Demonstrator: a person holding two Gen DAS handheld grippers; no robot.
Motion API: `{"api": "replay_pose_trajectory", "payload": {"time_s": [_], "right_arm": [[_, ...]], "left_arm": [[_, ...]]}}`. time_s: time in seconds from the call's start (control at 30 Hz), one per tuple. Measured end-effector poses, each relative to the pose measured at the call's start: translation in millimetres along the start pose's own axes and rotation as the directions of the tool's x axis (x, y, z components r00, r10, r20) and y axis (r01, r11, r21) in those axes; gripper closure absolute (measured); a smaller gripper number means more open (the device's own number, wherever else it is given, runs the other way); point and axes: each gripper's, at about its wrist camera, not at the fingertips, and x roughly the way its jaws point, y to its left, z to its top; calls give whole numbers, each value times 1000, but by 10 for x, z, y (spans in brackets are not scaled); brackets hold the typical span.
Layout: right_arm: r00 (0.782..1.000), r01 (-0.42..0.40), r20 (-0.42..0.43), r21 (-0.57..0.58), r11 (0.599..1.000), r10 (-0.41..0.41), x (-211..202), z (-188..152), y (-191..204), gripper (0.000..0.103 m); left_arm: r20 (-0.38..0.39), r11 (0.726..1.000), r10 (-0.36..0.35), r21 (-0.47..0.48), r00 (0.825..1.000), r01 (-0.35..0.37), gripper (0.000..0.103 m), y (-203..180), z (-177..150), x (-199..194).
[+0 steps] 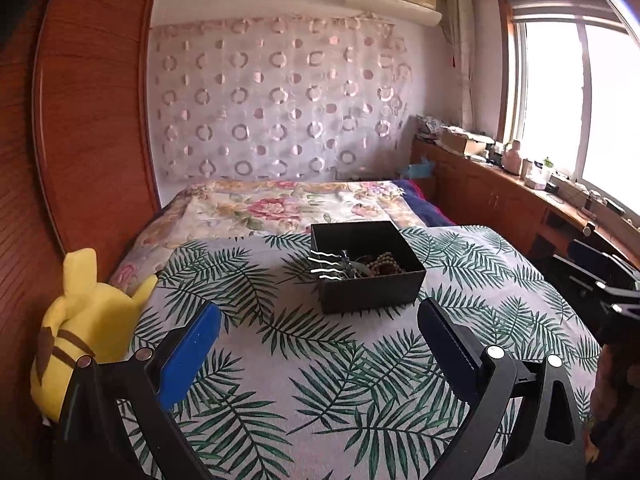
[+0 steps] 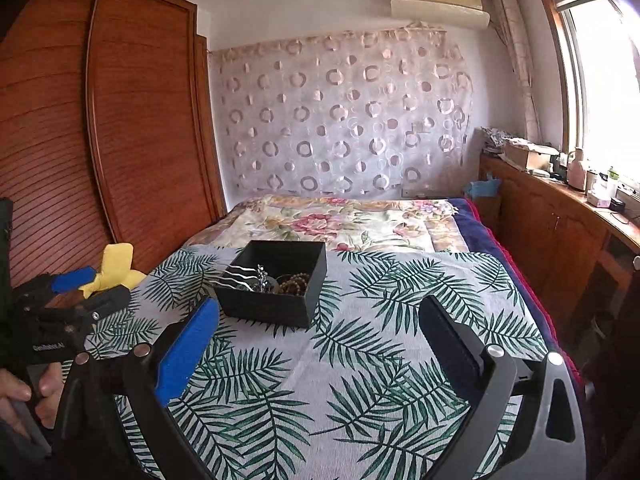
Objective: Organize jewelry
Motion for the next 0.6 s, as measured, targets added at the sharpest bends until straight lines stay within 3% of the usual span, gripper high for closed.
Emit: {"api": "replay_pose_trajectory", "payload": {"time_s": [0.6], "right_arm": [[1000,16,3,-6,1000,-16,-15,-67,42,2]], "left_arm": [[16,1000,16,-2,1000,-16,8,-1,-17,-62]]}}
